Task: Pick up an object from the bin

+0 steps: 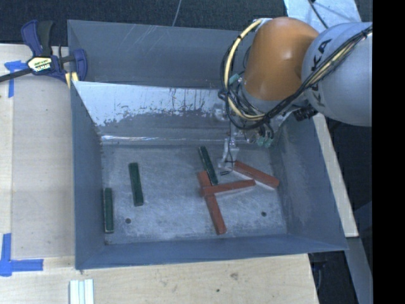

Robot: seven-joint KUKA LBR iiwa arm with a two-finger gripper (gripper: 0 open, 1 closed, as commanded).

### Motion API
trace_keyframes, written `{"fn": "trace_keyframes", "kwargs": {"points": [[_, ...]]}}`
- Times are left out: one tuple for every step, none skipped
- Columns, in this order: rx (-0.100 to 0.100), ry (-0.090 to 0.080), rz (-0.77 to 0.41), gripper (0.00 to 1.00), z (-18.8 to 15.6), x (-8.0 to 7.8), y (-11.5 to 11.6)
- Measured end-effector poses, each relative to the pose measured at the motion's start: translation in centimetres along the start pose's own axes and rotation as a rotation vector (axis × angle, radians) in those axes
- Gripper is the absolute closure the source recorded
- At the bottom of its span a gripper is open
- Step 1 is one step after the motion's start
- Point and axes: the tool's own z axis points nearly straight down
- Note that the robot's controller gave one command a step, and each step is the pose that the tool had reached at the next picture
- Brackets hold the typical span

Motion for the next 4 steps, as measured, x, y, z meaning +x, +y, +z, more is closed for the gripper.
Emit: {"fn": "trace_keyframes", "kwargs": {"points": [[-0.001, -0.004, 0.080, 0.00, 5.7, 0.6, -1.7], [0.002, -0.001, 0.007, 0.00, 8.7, 1.8, -3.5], [-0.001, -0.003, 0.218, 1.00, 9.6, -1.0, -0.6], [0.000, -0.004, 0.218, 1.00, 9.6, -1.0, -0.6]]}}
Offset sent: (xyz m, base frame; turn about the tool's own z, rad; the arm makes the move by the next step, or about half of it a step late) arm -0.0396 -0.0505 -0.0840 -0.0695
